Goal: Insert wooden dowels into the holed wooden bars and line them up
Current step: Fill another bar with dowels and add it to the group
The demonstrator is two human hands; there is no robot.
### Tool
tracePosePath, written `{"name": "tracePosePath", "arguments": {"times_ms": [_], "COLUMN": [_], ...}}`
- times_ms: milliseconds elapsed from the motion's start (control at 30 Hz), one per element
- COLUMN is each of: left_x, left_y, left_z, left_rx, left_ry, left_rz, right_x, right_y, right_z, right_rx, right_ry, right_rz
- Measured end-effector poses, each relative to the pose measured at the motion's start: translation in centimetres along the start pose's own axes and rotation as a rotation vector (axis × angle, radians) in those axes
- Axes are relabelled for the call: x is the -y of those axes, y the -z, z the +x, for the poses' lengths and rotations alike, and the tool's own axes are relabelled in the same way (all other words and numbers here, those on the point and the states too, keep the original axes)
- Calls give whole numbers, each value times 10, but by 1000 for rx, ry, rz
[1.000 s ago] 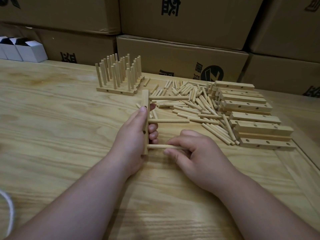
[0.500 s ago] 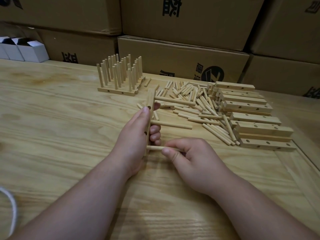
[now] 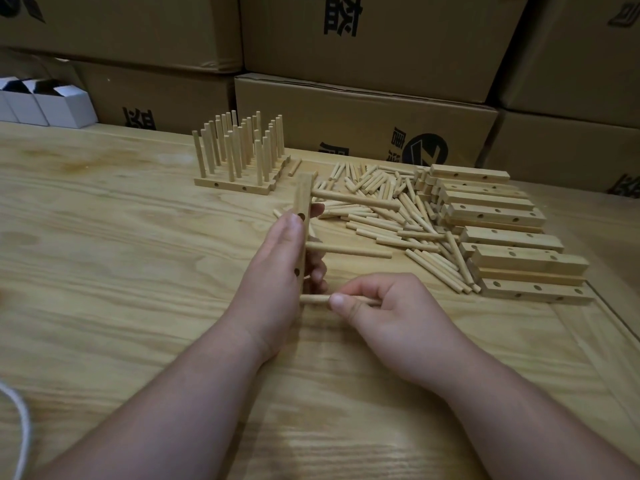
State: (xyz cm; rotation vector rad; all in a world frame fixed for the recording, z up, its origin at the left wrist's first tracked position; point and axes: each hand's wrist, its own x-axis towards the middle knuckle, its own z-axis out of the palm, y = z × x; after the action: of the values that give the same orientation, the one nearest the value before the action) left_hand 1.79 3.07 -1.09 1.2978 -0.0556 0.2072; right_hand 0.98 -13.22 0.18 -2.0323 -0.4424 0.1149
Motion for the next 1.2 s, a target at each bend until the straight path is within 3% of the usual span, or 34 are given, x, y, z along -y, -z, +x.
{"name": "tracePosePath", "arguments": {"times_ms": [100,333,600,833,1200], "left_x": [3,4,-2,-7,-3], "left_y": [0,1,0,-1,2], "left_z": [4,7,4,7,10], "left_rx": [-53,-99,-23,-138,-195], "left_ry": [15,117,135,165,167], "left_rz": [48,-196,-329,-372,-362], "right_x": [-7,-17,-20,-25,-24], "right_y": [7,21,13,16,16], "right_z": [4,15,15,17,15], "right_rx": [-88,-434,-356,-377,-362], "right_ry": [1,-53,0,14,-16], "right_rz": [72,420,292,269,-100]}}
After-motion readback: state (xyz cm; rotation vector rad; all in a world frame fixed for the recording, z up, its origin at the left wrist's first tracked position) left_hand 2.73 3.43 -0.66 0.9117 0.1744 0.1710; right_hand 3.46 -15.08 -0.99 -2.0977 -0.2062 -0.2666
